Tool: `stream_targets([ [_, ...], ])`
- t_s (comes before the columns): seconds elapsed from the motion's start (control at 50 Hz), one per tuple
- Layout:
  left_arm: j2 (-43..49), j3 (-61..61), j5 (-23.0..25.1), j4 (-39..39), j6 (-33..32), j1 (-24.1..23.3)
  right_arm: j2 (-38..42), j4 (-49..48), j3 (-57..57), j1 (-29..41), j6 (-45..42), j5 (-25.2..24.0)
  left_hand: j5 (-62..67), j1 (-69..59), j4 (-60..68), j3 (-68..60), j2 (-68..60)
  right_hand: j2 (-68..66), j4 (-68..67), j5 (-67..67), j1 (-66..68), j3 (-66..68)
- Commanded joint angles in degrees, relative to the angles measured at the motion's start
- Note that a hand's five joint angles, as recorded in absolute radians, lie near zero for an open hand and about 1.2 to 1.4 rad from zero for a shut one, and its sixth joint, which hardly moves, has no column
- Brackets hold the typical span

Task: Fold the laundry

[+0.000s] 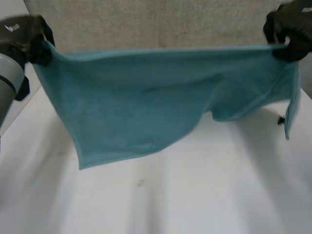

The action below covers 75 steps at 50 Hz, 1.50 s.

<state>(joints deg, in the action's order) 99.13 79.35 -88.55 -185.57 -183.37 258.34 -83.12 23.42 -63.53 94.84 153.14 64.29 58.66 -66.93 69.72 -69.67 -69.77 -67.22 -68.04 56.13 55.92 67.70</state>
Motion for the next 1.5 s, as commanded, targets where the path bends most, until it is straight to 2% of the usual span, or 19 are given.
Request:
stream_targets([
  [0.02,7.83,2.65,1.98,0.74,-0.32,-0.38,11.81,11.63,-0.19,3.94,-10.3,2.24,11.34,-13.07,10.28,-10.33,-10.23,-12.78,-11.96,13.87,24.08,12.3],
  [0.2,21.61,-0.67,2.33,1.35,-5.93,-1.87,25.55,11.91,1.57,5.62,-13.75,7.96,11.34,-13.07,10.28,-10.33,-10.23,-12.78,-11.96,13.87,24.08,12.3],
  [0.34,27.17,-13.87,2.42,-2.07,-11.49,-4.25,35.82,2.97,21.89,9.3,-13.4,14.09,11.34,-13.07,10.28,-10.33,-10.23,-12.78,-11.96,13.87,24.08,12.3],
  [0.42,26.03,-24.39,2.77,-16.17,-12.28,-5.48,36.8,-4.35,37.07,9.92,-12.69,17.89,11.34,-13.07,10.28,-10.33,-10.23,-12.78,-11.96,13.87,24.08,12.3],
  [0.44,26.02,-24.42,2.77,-16.22,-12.28,-5.48,36.19,-9.74,43.25,10.27,-12.0,18.76,11.34,-13.07,10.28,-10.33,-10.23,-12.78,-11.96,13.87,24.08,12.3],
  [0.46,24.28,-26.6,2.86,-22.23,-12.19,-5.56,35.92,-15.62,47.05,10.88,-10.86,19.03,11.34,-13.07,10.28,-10.33,-10.23,-12.78,-11.96,13.87,24.08,12.3],
  [0.5,22.16,-27.67,2.68,-27.83,-11.75,-5.48,34.96,-21.34,47.01,11.06,-8.93,18.94,11.34,-13.07,10.28,-10.33,-10.23,-12.78,-11.96,13.87,24.08,12.3],
  [0.56,19.7,-27.67,2.07,-34.15,-10.78,-5.65,30.67,-26.66,39.85,11.07,-4.63,18.16,11.34,-13.07,10.28,-10.33,-10.23,-12.78,-11.96,13.87,24.08,12.3],
  [0.58,19.26,-26.98,1.72,-33.37,-10.26,-5.83,30.65,-26.67,39.8,11.07,-4.61,18.15,11.34,-13.07,10.28,-10.33,-10.23,-12.78,-11.96,13.87,24.08,12.3],
  [0.62,18.82,-25.65,1.72,-31.43,-9.46,-5.83,23.91,-26.84,27.47,10.81,-2.77,14.74,11.34,-13.07,10.28,-10.33,-10.23,-12.78,-11.96,13.87,24.08,12.3],
  [0.72,18.47,-20.38,1.89,-27.04,-6.12,-5.48,21.6,-27.11,15.04,10.8,-2.94,11.83,11.34,-13.07,10.28,-10.33,-10.23,-12.78,-11.96,13.87,24.08,12.3],
  [0.96,19.25,-2.21,1.98,-25.72,-5.77,-5.13,22.74,-21.22,-2.92,11.15,-3.38,8.66,11.34,-13.07,10.28,-10.33,-10.23,-12.78,-11.96,13.87,24.08,12.3],
  [1.12,17.77,4.4,1.8,-24.23,-5.51,-4.34,33.64,-18.23,-5.73,10.63,-2.32,6.29,11.34,-13.07,10.28,-10.33,-10.23,-12.78,-11.96,13.87,24.08,12.3],
  [1.28,10.13,8.18,1.89,-23.61,-5.33,-5.04,34.16,-23.95,-8.63,7.81,14.81,7.52,11.34,-13.07,10.28,-10.33,-10.23,-12.78,-11.96,13.87,24.08,12.3],
  [1.3,10.12,8.19,1.89,-23.61,-5.33,-5.04,33.47,-25.6,-10.37,7.12,19.43,7.52,11.34,-13.07,10.28,-10.33,-10.23,-10.51,-9.68,11.6,21.81,10.03],
  [1.32,8.55,8.53,1.89,-23.61,-5.33,-5.21,32.68,-26.92,-12.04,6.94,23.04,7.6,11.34,-13.07,10.28,-10.33,-10.23,9.33,10.16,-8.24,1.97,-9.81],
  [1.34,6.88,8.8,1.8,-23.52,-5.16,-5.3,32.67,-26.93,-12.06,6.93,23.08,7.6,11.34,-13.07,10.28,-10.33,-10.23,9.53,10.35,-8.44,1.77,-10.01],
  [1.36,6.86,8.8,1.8,-23.52,-5.16,-5.3,31.19,-27.72,-13.62,6.93,26.12,7.6,11.34,-13.07,10.28,-10.33,-10.23,19.52,20.35,-18.44,-8.23,-20.0],
  [1.5,-0.33,8.1,1.8,-23.08,-2.35,-6.97,27.4,-29.83,-19.79,6.67,29.41,7.87,11.34,-13.07,10.28,-10.33,-10.23,32.57,33.4,-31.49,-21.28,-33.06],
])
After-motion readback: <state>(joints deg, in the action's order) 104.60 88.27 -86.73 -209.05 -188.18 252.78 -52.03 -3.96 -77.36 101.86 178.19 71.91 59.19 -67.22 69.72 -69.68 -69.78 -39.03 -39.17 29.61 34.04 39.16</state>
